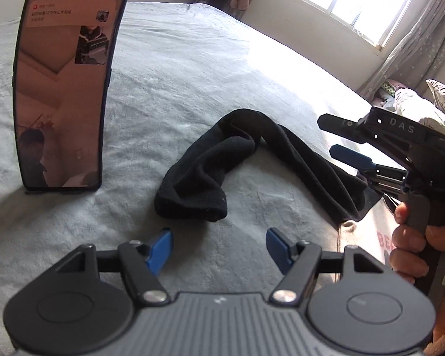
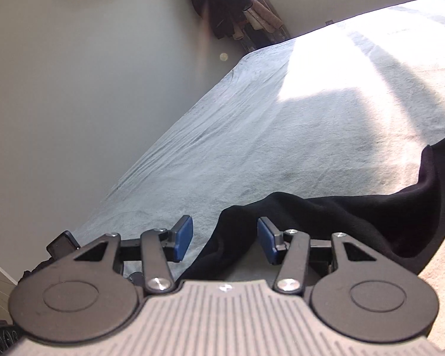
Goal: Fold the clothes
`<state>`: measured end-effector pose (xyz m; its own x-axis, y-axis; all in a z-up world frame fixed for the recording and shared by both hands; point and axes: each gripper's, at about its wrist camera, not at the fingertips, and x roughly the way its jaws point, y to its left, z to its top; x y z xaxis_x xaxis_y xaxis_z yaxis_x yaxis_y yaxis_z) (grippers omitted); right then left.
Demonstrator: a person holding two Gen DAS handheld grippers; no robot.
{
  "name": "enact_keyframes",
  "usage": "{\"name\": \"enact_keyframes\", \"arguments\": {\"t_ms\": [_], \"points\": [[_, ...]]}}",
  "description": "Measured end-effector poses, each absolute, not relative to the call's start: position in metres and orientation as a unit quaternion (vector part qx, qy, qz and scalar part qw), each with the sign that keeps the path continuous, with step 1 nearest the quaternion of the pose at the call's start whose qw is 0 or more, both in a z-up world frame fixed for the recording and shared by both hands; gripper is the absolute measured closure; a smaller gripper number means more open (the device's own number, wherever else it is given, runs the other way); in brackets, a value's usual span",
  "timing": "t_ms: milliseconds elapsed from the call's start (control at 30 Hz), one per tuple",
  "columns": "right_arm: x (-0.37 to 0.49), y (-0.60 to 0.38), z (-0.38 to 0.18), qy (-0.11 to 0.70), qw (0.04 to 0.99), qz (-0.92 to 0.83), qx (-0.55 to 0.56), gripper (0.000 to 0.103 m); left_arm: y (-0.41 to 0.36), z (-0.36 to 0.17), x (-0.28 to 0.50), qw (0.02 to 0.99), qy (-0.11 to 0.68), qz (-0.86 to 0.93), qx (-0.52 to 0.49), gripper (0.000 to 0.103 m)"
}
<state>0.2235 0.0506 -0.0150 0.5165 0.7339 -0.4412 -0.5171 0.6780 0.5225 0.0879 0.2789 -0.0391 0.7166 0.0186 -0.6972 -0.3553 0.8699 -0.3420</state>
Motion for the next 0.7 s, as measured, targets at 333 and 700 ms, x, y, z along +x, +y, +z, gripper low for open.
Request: {"name": "enact_keyframes", "arguments": {"t_ms": [333, 700], "points": [[0.239, 0.051, -0.064, 0.323, 0.859, 0.387, 0.088, 0.050, 0.269, -0.037, 0.098, 0.913, 0.308, 0.120, -0.241, 0.038], [0.250, 0.040, -0.074, 0.328, 0.843, 0.414, 0.103, 0.056, 0.269, -0.008, 0.122, 0.930, 0.271, 0.123, -0.218, 0.042]]}}
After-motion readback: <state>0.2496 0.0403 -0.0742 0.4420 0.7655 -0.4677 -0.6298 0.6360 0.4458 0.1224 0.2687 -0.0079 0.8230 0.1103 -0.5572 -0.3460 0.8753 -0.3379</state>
